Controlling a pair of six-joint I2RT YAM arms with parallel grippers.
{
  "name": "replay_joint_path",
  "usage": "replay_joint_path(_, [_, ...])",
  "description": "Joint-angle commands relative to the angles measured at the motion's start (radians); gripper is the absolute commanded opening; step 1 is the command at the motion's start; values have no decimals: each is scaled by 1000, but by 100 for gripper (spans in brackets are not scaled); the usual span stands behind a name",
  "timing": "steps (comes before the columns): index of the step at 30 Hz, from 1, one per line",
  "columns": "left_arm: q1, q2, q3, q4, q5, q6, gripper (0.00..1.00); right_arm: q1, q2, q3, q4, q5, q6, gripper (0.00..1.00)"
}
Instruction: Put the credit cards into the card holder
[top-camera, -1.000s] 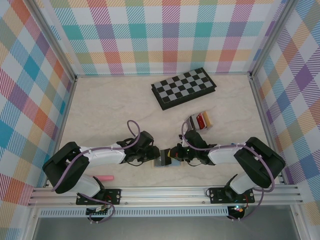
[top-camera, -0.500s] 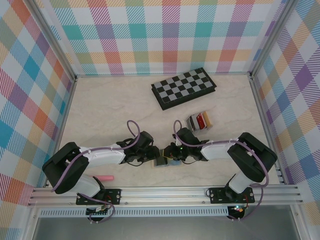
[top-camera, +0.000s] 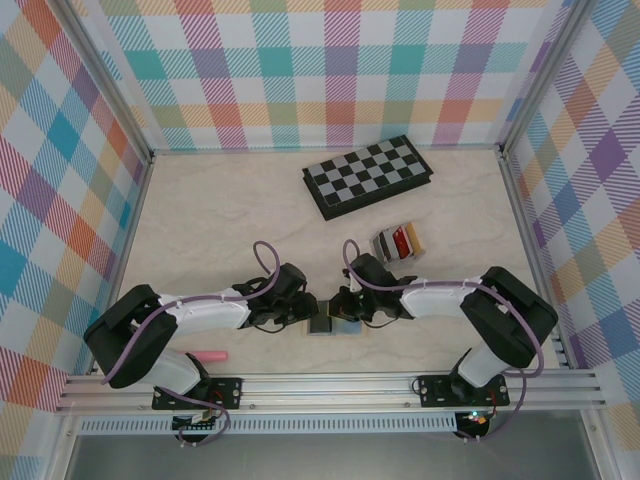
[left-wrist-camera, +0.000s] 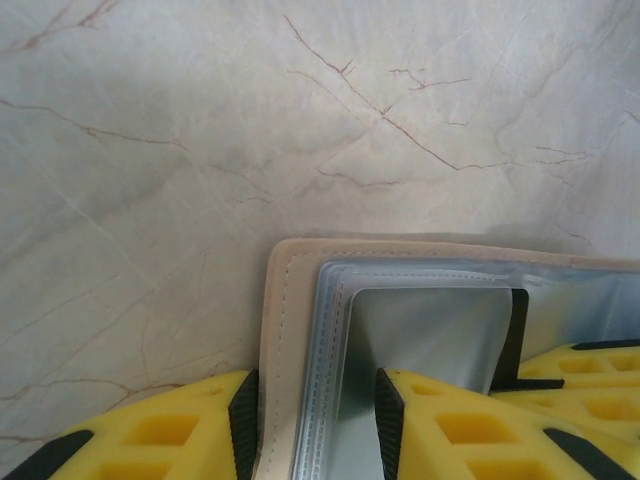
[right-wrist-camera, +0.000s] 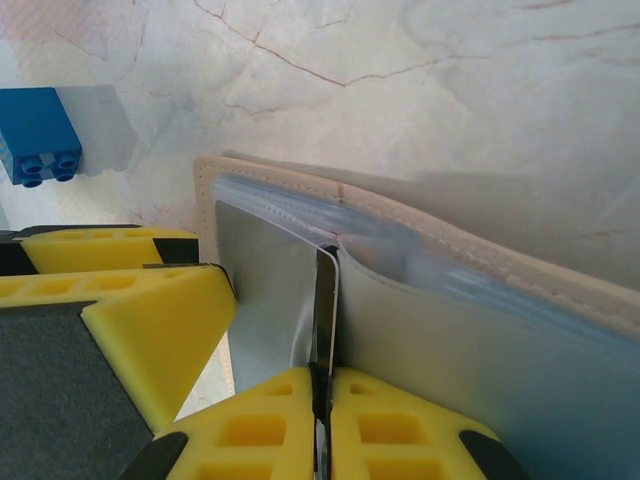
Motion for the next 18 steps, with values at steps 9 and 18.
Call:
replay_joint_path(9, [-20, 40, -26, 23, 26, -9, 40, 18, -28, 60, -150, 48, -78, 18])
replay_joint_path(18, [-21, 92, -48, 36, 21, -14, 34, 15, -44, 30, -299, 160, -80, 19])
